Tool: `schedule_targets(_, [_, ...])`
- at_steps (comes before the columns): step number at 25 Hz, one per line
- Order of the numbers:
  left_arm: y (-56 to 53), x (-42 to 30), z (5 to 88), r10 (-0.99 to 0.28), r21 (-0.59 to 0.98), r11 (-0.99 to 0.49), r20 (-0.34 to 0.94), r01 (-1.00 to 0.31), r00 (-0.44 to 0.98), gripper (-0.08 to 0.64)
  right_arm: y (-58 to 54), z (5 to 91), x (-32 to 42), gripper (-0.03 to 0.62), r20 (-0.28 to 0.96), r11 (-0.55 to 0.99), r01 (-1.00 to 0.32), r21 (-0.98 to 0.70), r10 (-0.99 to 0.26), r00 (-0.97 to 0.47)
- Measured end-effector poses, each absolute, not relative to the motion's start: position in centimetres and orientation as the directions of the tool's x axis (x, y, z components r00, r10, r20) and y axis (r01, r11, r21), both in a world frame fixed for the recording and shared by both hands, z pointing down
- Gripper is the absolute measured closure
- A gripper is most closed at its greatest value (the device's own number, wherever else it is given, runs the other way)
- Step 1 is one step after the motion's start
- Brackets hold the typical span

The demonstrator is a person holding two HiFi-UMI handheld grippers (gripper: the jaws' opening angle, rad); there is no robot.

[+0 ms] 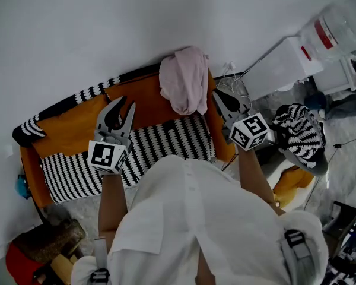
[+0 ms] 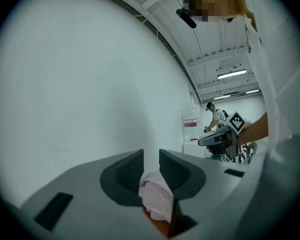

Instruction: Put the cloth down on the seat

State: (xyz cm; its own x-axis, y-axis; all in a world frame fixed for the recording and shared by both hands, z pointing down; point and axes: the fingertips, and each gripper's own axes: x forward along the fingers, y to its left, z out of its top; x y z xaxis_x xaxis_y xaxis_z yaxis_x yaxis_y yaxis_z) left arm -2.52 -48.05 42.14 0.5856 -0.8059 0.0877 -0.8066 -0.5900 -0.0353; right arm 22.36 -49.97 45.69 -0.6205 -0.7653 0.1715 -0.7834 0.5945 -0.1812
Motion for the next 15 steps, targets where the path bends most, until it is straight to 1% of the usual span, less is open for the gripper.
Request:
schedule_targets(4, [-47.6,-3.2,41.7,-0.814,-0.049,-0.579,0.074,-0.814,0.576,0.461,-49.4,45.2,21.5,0.58,0.164,0.601,-0.785,-0.151,-0.768,-0.619])
schedule_targets(10, [-45.2,-5.1,41.9,-0.816,-0.052,-0.577,0.07,-0.815,0.573,0.535,-46.8,44.7,19.2,0.581,0.159,0.593,-0.797,-0.113,-0.781,-0.604])
schedule_targets(15, [-42.1,-8.4,42.3,-0.815,-0.036,-0.578,0.074,-0.815,0.575,0.543,-44.1,43.4,16.6,0.581,0.14,0.569,-0.819,-0.074,-0.807,-0.573])
